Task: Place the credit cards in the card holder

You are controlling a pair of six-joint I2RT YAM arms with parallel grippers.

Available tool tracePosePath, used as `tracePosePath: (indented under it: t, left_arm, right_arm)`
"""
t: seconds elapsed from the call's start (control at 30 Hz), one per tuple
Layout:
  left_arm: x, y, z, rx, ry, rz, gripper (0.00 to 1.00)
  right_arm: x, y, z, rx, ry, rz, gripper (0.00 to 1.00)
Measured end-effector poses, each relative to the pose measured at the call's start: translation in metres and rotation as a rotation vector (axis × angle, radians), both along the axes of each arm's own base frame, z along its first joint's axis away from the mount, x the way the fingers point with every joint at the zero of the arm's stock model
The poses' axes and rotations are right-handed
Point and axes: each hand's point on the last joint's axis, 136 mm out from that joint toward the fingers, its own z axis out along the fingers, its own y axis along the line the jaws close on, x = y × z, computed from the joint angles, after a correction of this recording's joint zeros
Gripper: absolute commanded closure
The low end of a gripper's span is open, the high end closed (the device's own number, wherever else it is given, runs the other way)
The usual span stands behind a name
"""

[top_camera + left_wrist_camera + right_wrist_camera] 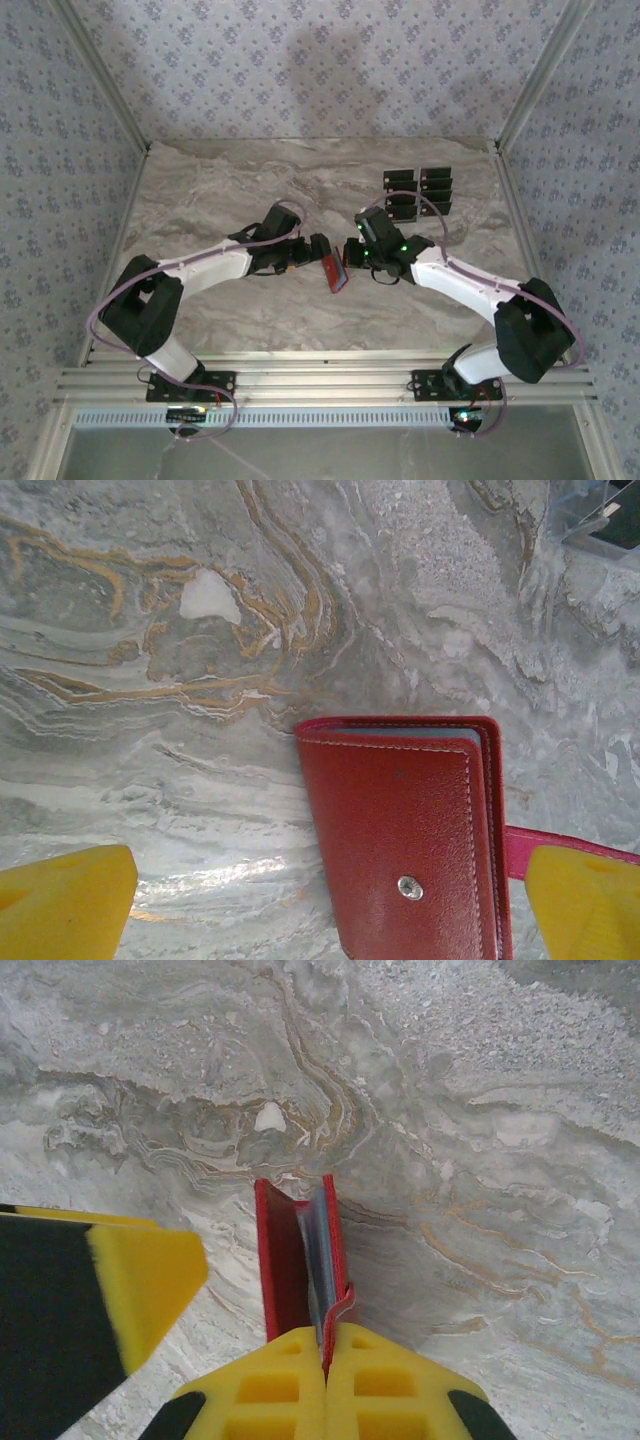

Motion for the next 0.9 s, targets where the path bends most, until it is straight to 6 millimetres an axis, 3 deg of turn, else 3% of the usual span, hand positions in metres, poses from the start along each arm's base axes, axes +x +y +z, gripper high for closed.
tracePosePath:
  t: [0.4,0.67,0.9]
  left_arm:
    - [-0.006,-0.006,-0.018,0.005,0.030,0.010,0.04]
    - [-0.017,0.015,-0.045,0.071,0.071,0.064,0.14]
    - [-0.015,0.024,-0.048,0.092,0.062,0.111,0.17]
  right_arm:
    - [0.001,-0.003,-0.002,-0.003,0.003,-0.007,1.00]
    - [-0.002,-0.020,-0.023,-0.032,0.040,-0.039,1.00]
    - [-0.006,-0.037,-0.048,-0.046,0.077,-0.091,1.00]
